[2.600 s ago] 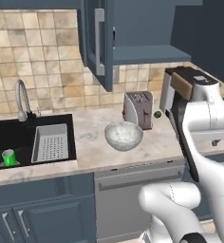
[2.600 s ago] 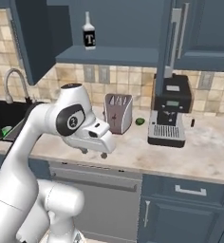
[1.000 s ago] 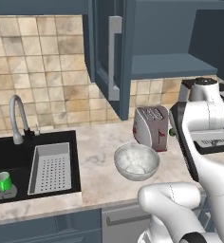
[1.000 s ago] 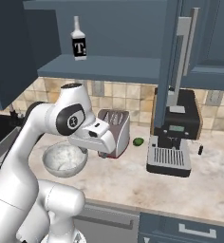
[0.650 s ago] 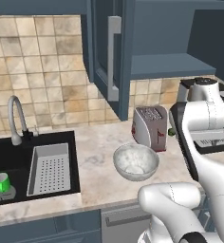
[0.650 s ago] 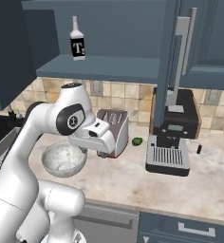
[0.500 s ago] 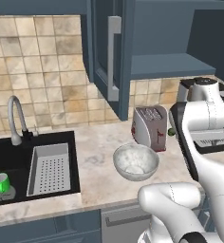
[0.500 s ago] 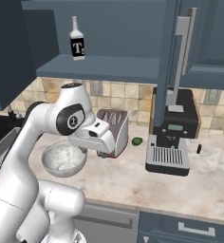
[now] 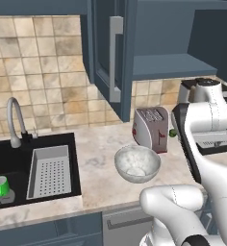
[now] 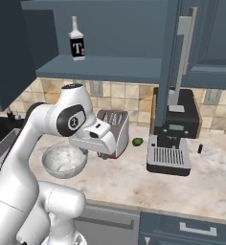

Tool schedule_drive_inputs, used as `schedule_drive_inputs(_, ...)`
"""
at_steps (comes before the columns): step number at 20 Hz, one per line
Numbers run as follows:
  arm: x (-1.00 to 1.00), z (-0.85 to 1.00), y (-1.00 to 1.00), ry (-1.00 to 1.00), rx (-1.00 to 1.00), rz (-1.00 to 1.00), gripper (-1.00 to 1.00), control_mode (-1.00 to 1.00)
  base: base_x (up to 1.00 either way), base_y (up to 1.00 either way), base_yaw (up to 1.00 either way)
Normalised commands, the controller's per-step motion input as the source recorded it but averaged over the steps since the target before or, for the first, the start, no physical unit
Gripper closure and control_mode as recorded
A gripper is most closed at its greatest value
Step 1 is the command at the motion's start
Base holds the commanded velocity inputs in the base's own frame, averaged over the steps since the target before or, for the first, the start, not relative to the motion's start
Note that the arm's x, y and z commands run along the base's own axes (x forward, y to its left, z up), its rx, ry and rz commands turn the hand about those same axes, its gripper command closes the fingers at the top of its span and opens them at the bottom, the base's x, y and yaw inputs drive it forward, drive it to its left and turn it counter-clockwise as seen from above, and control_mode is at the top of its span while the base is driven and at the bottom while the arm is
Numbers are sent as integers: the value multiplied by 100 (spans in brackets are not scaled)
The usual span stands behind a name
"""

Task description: Pick the mug and place it in the sink. Pick the bowl and place it in the open cabinet and then close the cabinet.

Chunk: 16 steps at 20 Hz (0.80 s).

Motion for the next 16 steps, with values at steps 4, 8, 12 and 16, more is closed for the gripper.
schedule_drive_inputs(4,0,0,0,0,0,0,-100,100,4,0,-9)
schedule_drive_inputs(8,0,0,0,0,30,-4,-100,-100,0,0,0)
schedule_drive_inputs(12,0,-1,6,-1,28,2,-100,-100,0,0,0)
schedule_drive_inputs(16,0,0,2,0,17,6,-100,-100,0,0,0)
